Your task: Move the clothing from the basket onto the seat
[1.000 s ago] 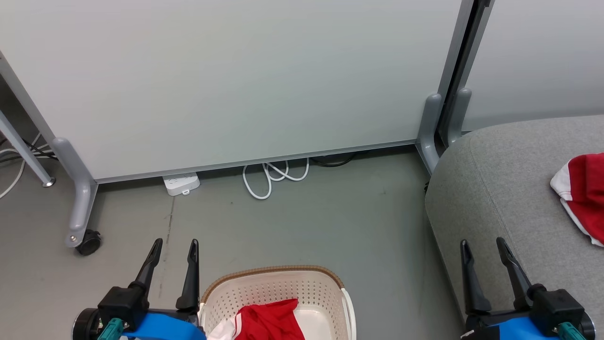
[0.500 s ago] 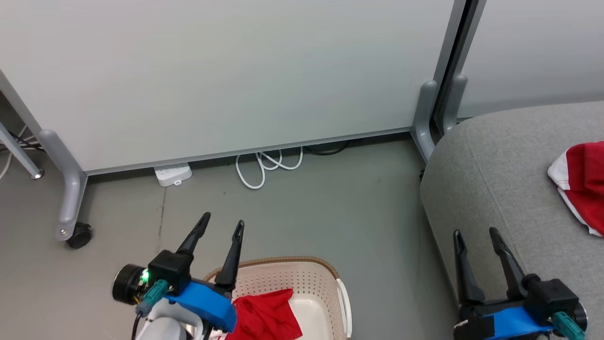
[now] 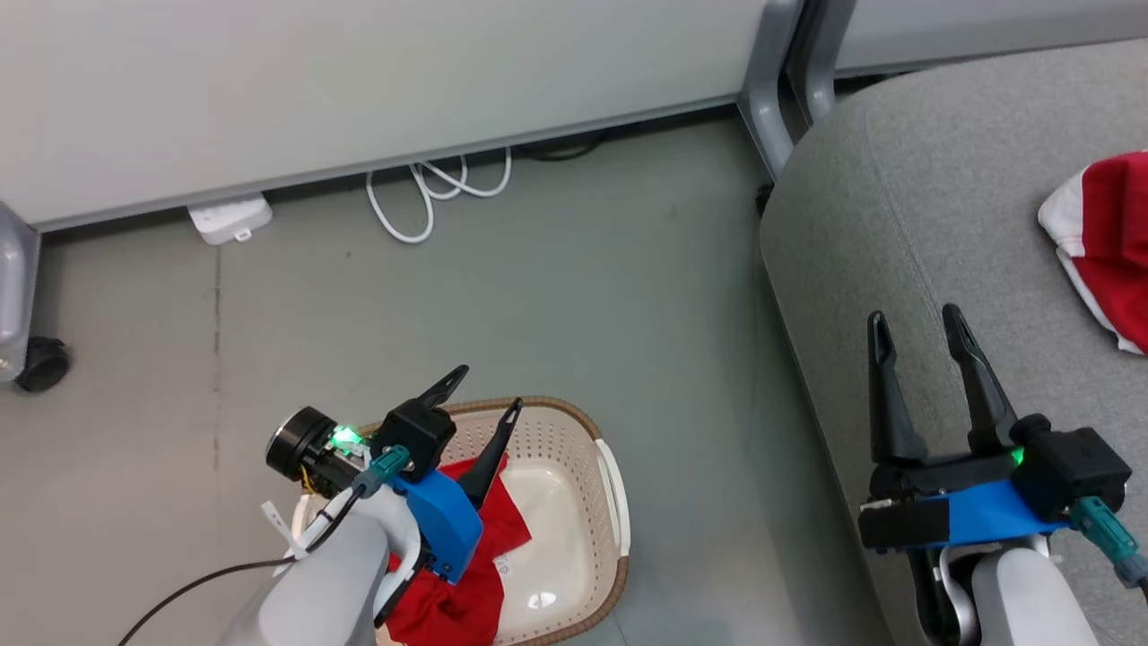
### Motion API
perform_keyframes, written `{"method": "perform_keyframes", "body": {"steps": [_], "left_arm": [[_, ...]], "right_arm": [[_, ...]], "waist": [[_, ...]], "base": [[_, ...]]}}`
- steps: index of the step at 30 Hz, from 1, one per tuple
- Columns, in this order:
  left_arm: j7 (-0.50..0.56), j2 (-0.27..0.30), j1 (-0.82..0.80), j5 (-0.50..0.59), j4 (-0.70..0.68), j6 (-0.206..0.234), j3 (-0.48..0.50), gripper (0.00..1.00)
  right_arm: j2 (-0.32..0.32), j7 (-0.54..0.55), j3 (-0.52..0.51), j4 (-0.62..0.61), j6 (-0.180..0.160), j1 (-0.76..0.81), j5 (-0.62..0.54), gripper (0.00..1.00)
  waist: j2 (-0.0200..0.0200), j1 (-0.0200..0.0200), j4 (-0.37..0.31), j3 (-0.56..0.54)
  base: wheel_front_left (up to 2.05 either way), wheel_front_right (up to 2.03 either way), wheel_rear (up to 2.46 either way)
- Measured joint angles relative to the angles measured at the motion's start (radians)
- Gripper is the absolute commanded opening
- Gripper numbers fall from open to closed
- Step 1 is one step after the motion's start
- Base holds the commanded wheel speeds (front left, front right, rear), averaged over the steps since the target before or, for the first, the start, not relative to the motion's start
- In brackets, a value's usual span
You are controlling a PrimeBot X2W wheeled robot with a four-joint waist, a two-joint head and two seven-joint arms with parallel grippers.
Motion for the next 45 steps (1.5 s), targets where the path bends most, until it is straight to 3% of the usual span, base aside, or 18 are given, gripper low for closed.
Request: {"method": "perform_keyframes", "body": {"steps": [9, 10, 21, 32, 45], "left_arm": [[0.0, 0.034, -0.161, -0.05, 0.161, 0.0, -0.213, 1.0], [0.0, 0.051, -0.215, -0.072, 0.227, 0.0, -0.303, 1.0], [0.008, 0.084, -0.339, -0.097, 0.39, 0.0, -0.509, 1.0], [0.06, 0.117, -0.441, -0.108, 0.477, 0.0, -0.63, 1.0], [0.13, 0.146, -0.505, -0.098, 0.504, 0.0, -0.695, 1.0]], "right_arm": [[0.0, 0.0, 0.015, -0.028, 0.0, -0.114, 0.001, 1.0], [0.0, 0.0, 0.027, -0.04, 0.0, -0.163, 0.002, 1.0], [0.0, 0.0, 0.066, -0.059, 0.0, -0.277, 0.01, 1.0], [0.0, 0.0, 0.095, -0.081, 0.0, -0.361, 0.008, 1.0], [0.0, 0.0, 0.096, -0.109, 0.0, -0.417, 0.008, 1.0]], "waist": [[0.0, 0.0001, -0.046, 0.162], [0.0, 0.0001, -0.062, 0.234], [0.0, 0.0001, -0.101, 0.422], [0.0, 0.0, -0.126, 0.592], [0.0, 0.0, -0.143, 0.741]], "base": [[0.0, 0.0, 0.0], [0.0, 0.0, 0.0], [0.0, 0.0, 0.0], [0.0, 0.0, 0.0], [0.0, 0.0, 0.0]]}}
